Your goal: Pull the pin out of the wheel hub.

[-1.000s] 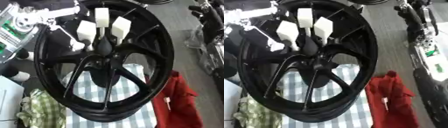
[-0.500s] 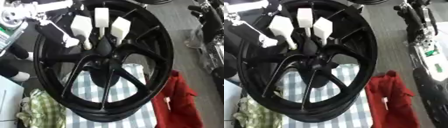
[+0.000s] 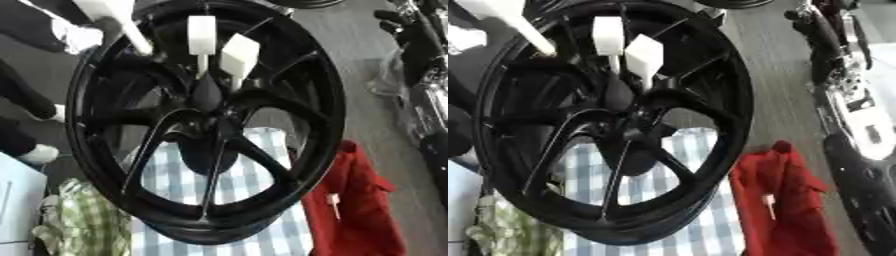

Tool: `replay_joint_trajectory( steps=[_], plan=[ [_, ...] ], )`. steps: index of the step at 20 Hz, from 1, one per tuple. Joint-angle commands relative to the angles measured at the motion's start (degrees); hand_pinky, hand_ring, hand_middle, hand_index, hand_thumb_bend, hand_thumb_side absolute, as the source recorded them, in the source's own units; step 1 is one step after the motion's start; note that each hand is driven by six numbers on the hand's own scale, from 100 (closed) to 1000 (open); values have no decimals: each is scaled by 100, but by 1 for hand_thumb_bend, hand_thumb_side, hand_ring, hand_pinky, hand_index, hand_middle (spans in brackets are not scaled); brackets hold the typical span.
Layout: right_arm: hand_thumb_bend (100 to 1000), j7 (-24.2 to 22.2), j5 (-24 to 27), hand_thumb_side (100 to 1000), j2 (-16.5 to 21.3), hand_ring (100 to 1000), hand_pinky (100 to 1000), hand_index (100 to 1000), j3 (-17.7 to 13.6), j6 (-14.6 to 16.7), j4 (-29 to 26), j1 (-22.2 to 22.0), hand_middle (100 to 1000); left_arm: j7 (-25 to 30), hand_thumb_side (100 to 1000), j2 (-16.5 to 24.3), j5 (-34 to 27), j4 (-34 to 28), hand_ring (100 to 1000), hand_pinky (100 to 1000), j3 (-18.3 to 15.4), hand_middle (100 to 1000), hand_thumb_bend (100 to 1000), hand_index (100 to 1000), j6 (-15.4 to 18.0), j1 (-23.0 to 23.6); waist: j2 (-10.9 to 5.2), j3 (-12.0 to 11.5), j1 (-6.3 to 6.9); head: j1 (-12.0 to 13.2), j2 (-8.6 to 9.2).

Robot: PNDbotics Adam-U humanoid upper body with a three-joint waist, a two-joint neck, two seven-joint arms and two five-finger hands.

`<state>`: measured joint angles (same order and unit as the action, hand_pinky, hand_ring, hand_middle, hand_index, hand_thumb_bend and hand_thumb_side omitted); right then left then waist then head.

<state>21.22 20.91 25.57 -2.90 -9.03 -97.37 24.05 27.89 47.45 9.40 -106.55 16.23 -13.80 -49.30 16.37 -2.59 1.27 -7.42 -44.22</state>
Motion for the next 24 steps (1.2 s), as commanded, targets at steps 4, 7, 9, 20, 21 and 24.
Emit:
replay_joint_trajectory(
  steps=[4, 7, 9, 20, 21, 24],
  plan=[
    [347, 131, 12, 479, 249, 733, 885, 791, -191, 66, -139, 28, 776, -1002, 100, 814, -305, -109, 207, 356, -1061, 329, 100, 435, -183, 866, -110, -32, -30, -67, 10],
    [345, 217, 37, 479, 305, 734, 885, 792, -273, 110, -150, 23, 776, -1528, 100, 942, -414, 21, 205, 355, -1508, 328, 100, 435, -244, 1398, -103, -51, -56, -79, 10],
    [343, 252, 48, 479, 330, 734, 886, 792, -305, 133, -159, 23, 776, -1807, 100, 998, -474, 117, 205, 355, -1745, 328, 100, 436, -263, 1721, -100, -61, -70, -86, 10],
    [337, 392, 90, 479, 358, 734, 887, 792, -435, 205, -208, 0, 776, -2512, 100, 605, -581, 861, 208, 358, -2279, 332, 100, 442, -346, 3184, -69, -79, -121, -137, 10],
    [336, 397, 93, 479, 357, 734, 887, 792, -440, 209, -210, 2, 776, -2530, 100, 528, -578, 913, 209, 358, -2278, 333, 100, 443, -349, 3277, -68, -75, -125, -140, 10],
    [335, 412, 102, 479, 354, 734, 887, 792, -450, 220, -215, 12, 776, -2554, 100, 355, -512, 1045, 219, 366, -2254, 342, 100, 451, -362, 3486, -64, -65, -130, -142, 10]
  ],
)
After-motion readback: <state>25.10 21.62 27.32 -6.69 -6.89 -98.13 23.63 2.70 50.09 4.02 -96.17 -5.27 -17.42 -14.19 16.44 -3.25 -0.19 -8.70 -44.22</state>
